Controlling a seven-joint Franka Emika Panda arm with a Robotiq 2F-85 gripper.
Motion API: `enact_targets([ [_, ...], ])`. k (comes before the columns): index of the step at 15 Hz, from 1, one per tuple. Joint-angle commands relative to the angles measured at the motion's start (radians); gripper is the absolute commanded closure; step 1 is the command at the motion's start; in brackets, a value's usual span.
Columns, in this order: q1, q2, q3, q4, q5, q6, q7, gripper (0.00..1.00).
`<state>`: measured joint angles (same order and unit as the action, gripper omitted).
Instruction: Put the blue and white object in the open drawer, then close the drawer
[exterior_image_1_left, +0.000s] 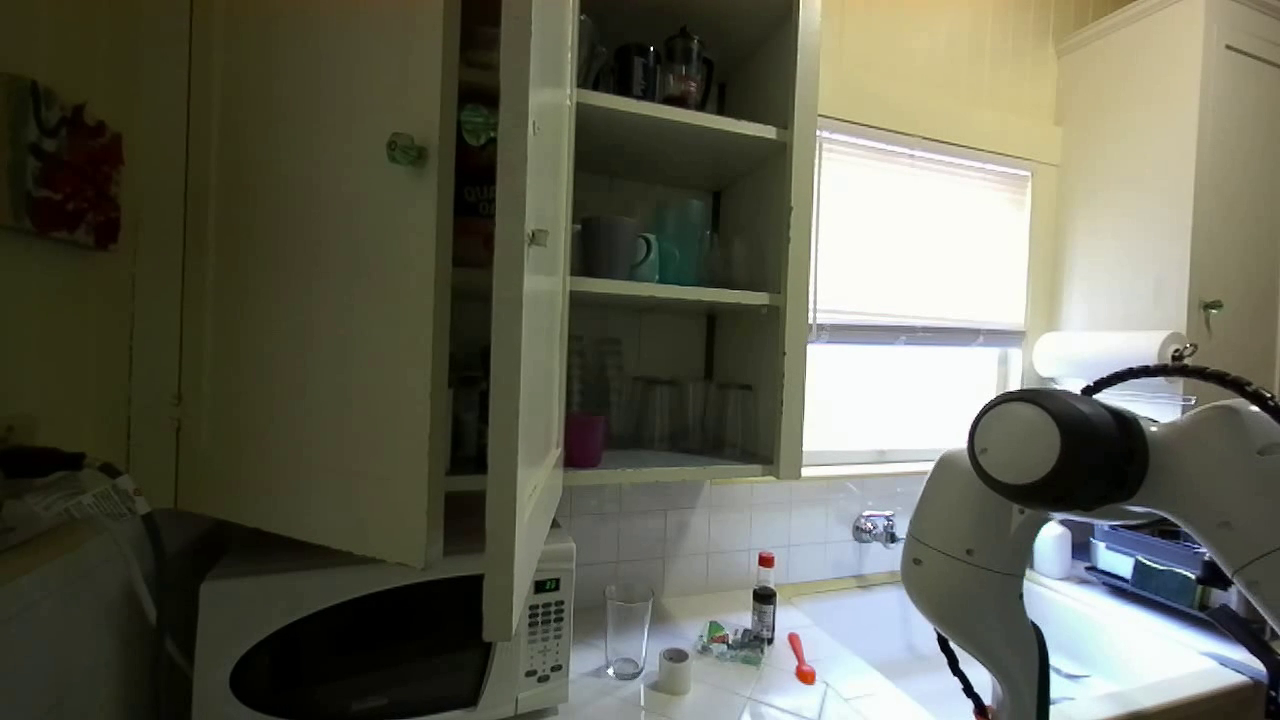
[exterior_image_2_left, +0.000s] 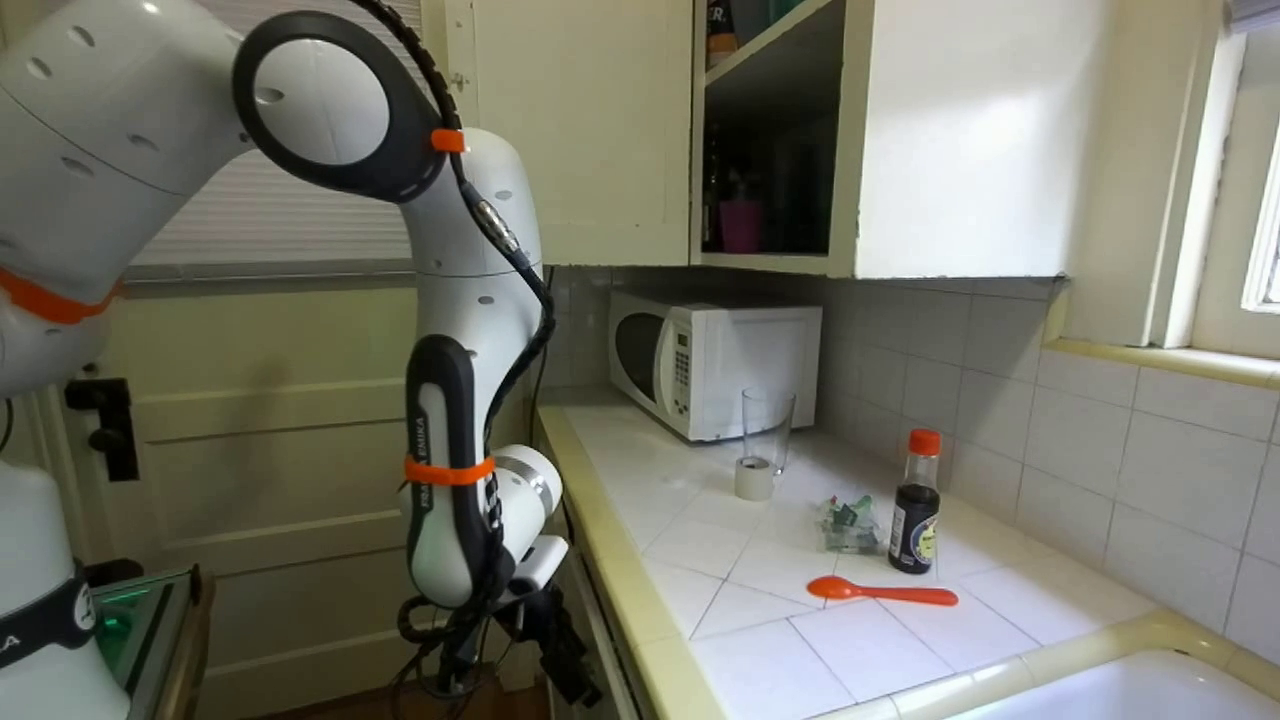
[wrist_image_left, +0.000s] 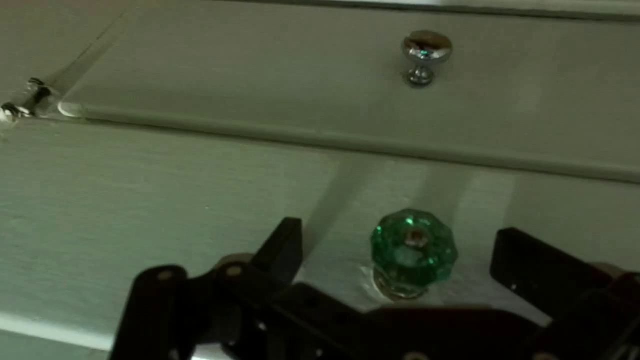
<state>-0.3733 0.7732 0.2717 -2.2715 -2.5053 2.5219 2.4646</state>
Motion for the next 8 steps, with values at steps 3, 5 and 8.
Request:
enact_targets([
  [3,0.006,0.090,-0.046,0.130,-0.003,0.017,0.014,0.00],
  [5,-0.003,0.025,-0.048,0.060,0.049,0.154,-0.052,0.00],
  [8,-0.072,-0.123,-0.001,-0.076,-0.045,0.320,-0.050,0.00],
])
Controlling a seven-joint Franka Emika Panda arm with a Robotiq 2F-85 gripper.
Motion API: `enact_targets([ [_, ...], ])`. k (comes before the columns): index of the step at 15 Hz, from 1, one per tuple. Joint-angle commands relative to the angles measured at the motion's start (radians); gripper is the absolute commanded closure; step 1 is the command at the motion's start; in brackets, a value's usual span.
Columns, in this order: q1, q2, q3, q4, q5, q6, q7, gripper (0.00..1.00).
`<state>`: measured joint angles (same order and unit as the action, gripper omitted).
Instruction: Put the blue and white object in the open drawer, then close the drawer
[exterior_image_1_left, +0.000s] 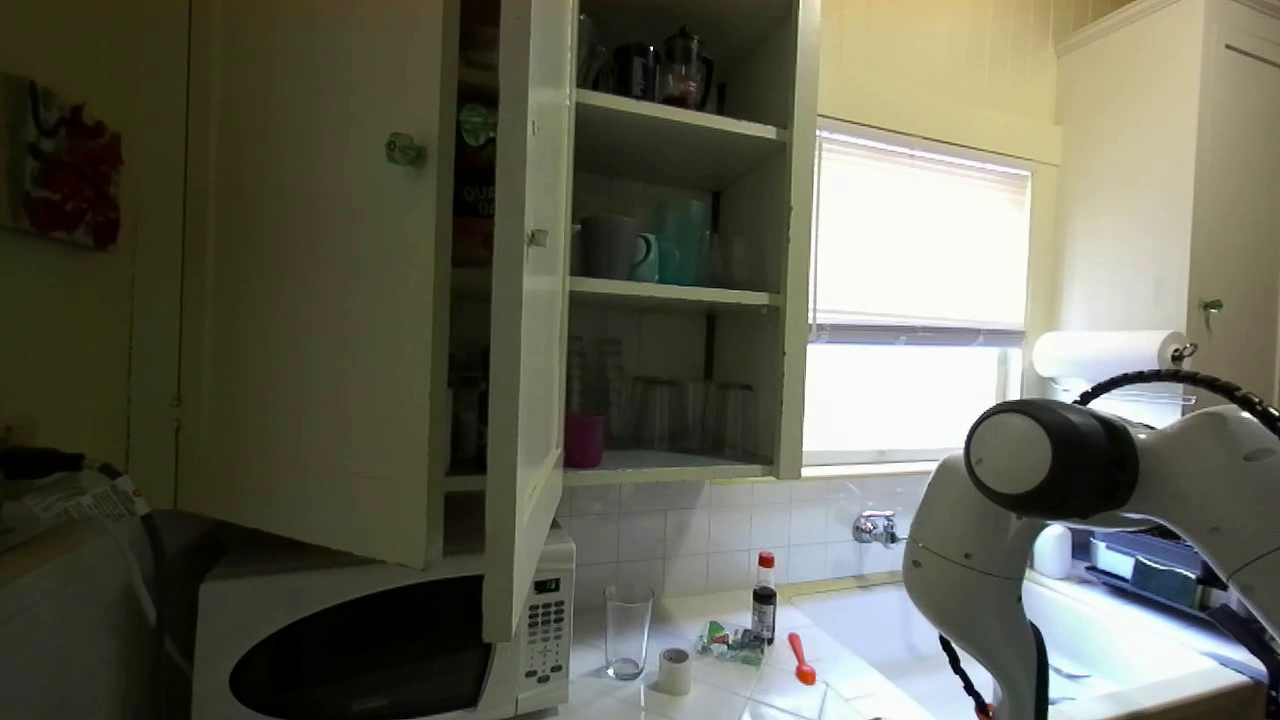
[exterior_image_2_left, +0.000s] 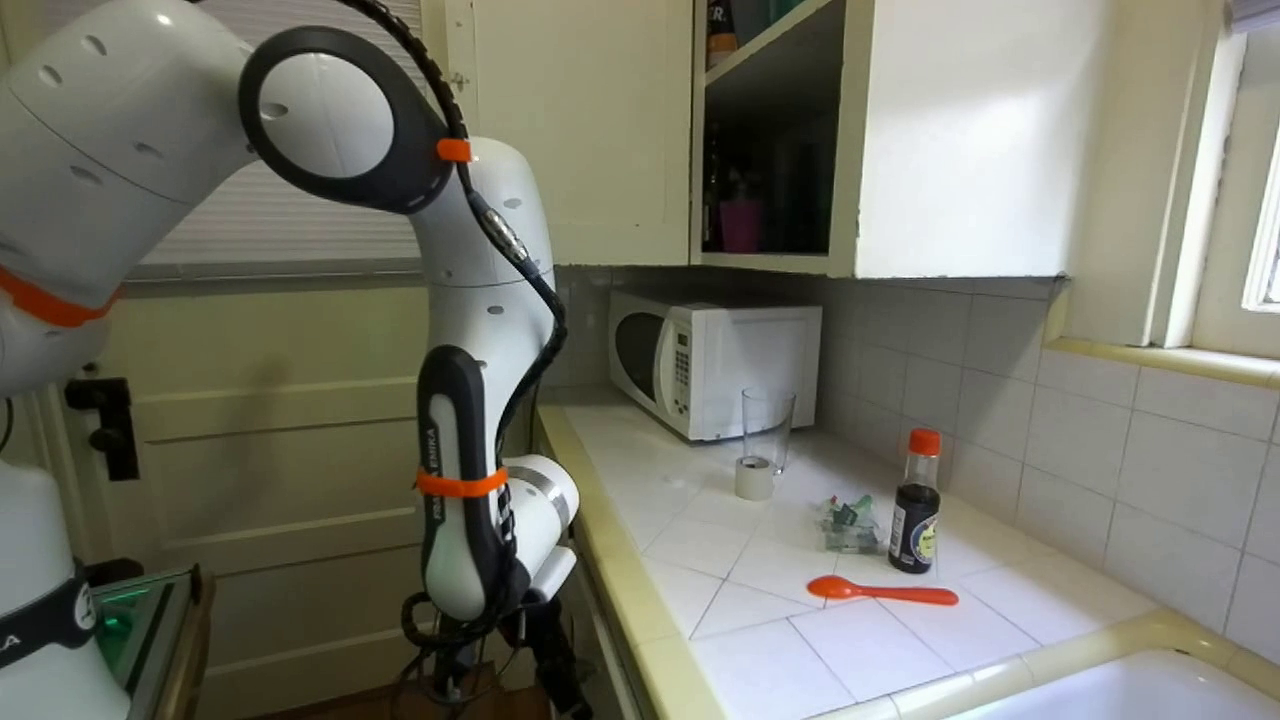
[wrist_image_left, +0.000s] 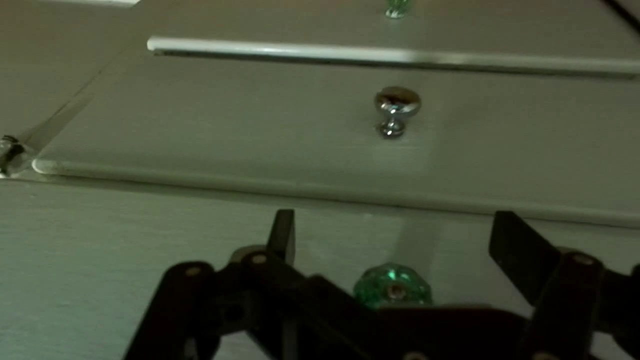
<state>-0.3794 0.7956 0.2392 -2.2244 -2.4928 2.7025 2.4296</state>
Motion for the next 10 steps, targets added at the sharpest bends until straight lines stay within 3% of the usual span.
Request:
enact_targets([
  [1,-0.114,-0.201,0.080,-0.157,-0.015,0.199,-0.082,0.00],
  [3,-0.193,-0.283,0.135,-0.209,-0.015,0.334,-0.126,0.00],
  [5,-0.213,-0.392,0.115,-0.270,-0.015,0.493,-0.142,0.00],
  [9,-0.156,-0.622,-0.040,-0.368,-0.015,0.735,-0.162,0.00],
  [10,-0.084,-0.667,-0.169,-0.403,0.120,0.784,-0.340,0.00],
])
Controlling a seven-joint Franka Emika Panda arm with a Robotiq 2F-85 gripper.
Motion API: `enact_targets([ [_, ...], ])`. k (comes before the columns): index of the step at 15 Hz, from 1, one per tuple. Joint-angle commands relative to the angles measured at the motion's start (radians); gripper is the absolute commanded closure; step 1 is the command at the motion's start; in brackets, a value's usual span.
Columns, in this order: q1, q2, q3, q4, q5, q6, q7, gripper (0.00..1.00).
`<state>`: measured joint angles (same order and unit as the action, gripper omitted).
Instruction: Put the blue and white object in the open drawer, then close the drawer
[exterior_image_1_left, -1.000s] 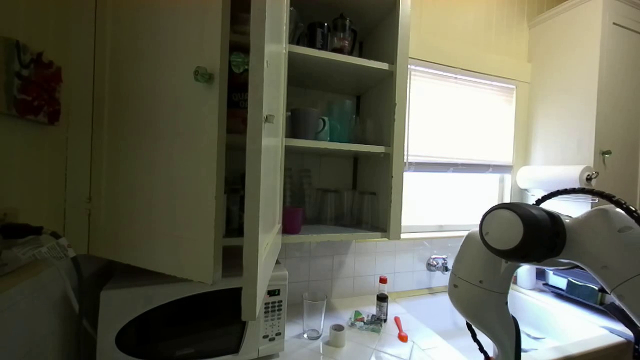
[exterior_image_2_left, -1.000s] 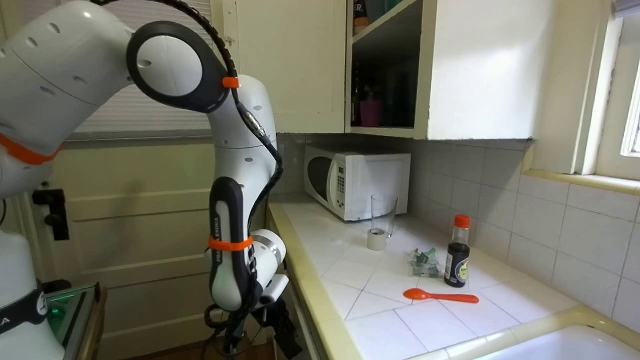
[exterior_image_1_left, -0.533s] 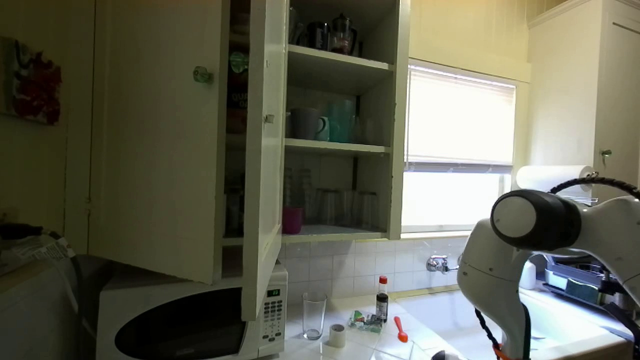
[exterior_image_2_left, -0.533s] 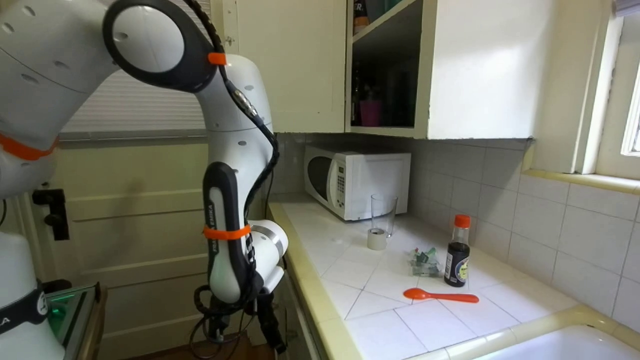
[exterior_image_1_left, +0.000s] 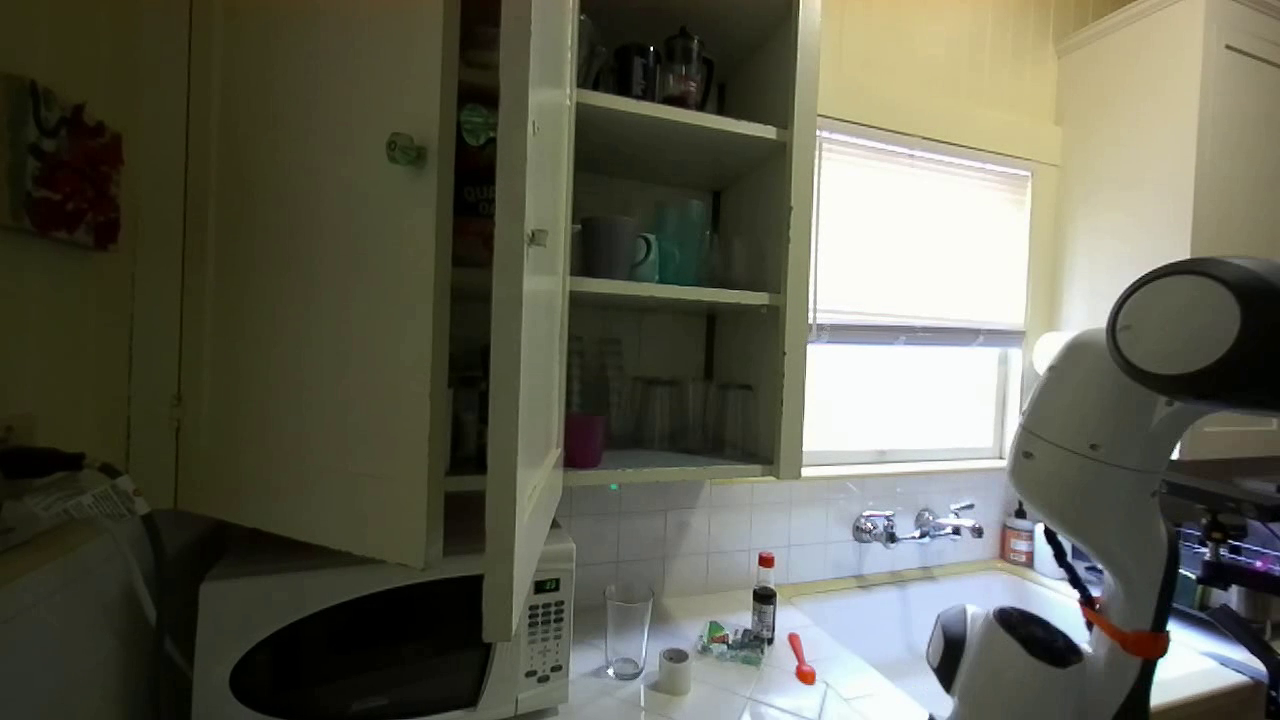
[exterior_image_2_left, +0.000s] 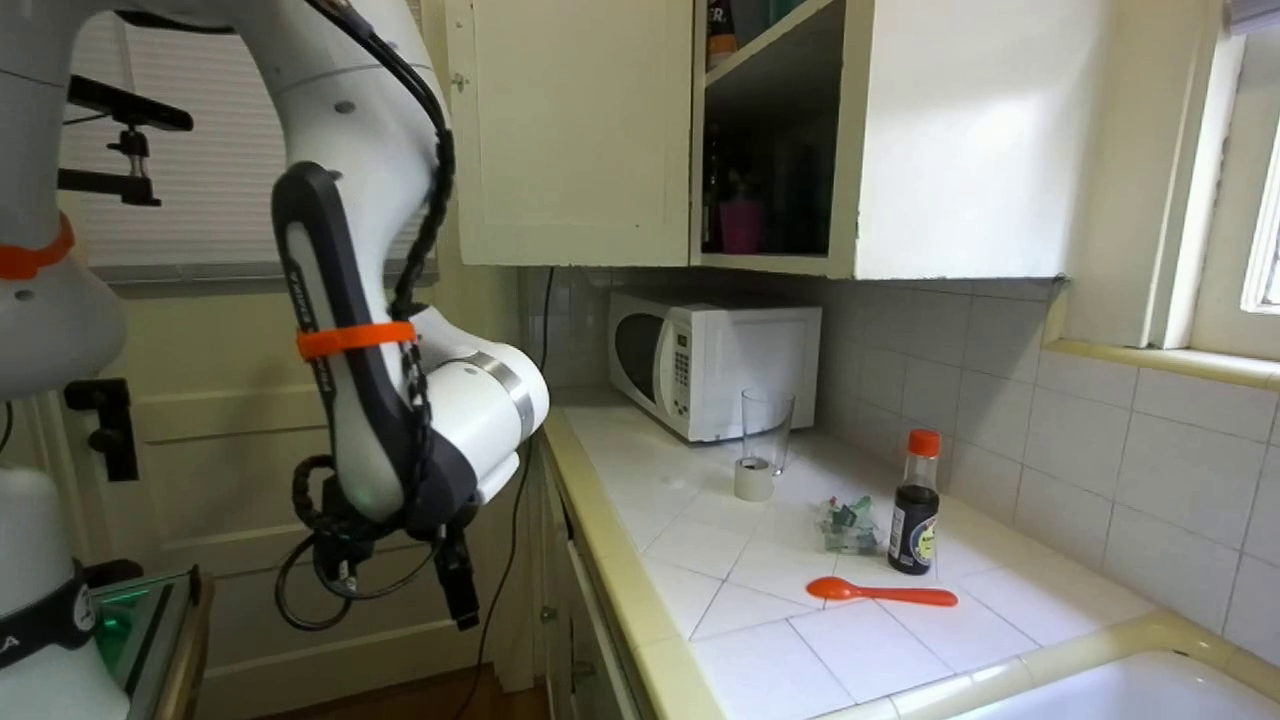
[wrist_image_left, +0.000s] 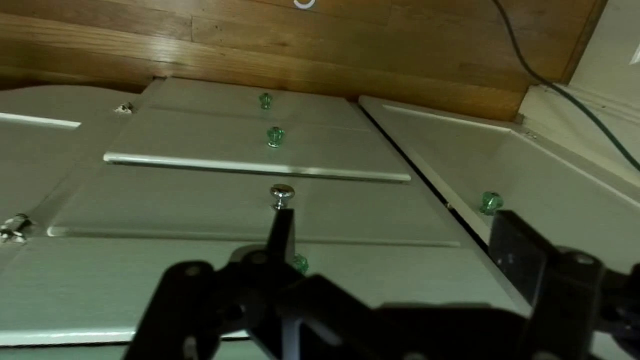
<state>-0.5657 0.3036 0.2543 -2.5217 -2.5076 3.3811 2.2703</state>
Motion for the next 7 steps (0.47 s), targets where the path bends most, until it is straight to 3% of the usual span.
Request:
enact_targets([
  [1,0.086,-0.199,-0.157,-0.071,-0.065,0.156,0.029,0.00],
  [2,0.103,-0.231,-0.194,-0.065,-0.090,0.204,0.032,0.00],
  [3,0.160,-0.259,-0.286,-0.091,-0.015,0.221,-0.059,0.00],
  [4,0.172,-0.275,-0.304,-0.083,-0.017,0.217,-0.042,0.00],
  [5,0.113,-0.211,-0.242,-0.054,-0.013,0.207,-0.057,0.00],
  [7,0.146,-0.250,-0.286,-0.059,-0.013,0.211,-0.057,0.00],
])
